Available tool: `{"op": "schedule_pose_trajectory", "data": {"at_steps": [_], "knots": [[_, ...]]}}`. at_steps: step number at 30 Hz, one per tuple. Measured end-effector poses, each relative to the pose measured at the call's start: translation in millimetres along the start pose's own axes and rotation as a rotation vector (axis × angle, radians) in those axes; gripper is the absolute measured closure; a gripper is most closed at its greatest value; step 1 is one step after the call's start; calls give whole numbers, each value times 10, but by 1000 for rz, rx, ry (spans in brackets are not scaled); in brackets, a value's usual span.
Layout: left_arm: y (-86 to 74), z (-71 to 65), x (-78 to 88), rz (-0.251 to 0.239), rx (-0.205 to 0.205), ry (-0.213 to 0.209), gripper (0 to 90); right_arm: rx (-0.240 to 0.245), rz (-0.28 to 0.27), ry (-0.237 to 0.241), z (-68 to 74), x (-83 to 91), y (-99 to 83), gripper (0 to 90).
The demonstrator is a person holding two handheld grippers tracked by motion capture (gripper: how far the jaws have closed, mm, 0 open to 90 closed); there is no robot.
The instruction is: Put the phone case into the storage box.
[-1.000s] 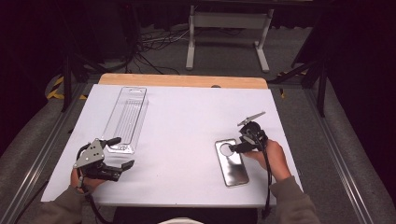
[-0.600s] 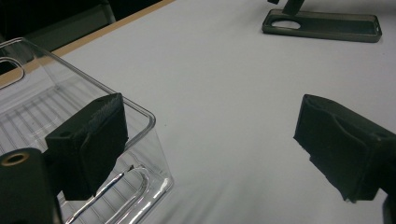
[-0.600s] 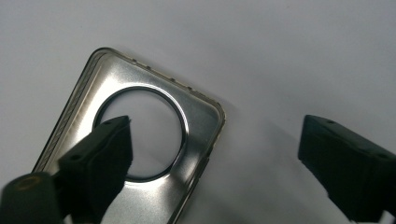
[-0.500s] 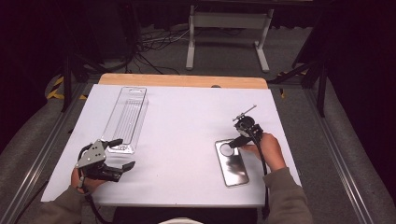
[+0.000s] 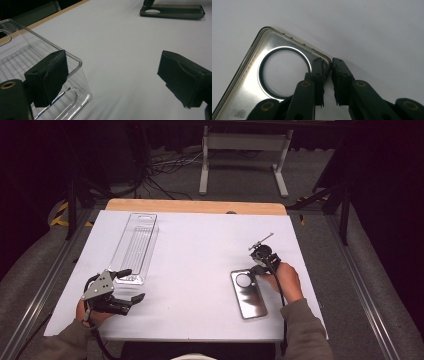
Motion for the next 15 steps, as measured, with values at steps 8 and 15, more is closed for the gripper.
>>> {"op": "schedule_pose_trajectory", "data": {"at_steps": [8, 15], "knots": [[-4, -3, -4, 4, 0, -5, 100, 41, 40, -72, 102, -22, 40, 853], [-5, -5, -7, 7, 0, -8, 103, 69, 34, -67, 121, -16, 36, 865]]}}
Point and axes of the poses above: each handheld gripper's, and its own axes: x roughly backward along the jaws, y roughly out of its top, z roughly to its left, the point moved 3 cm from there along -x, roughly forward along the jaws
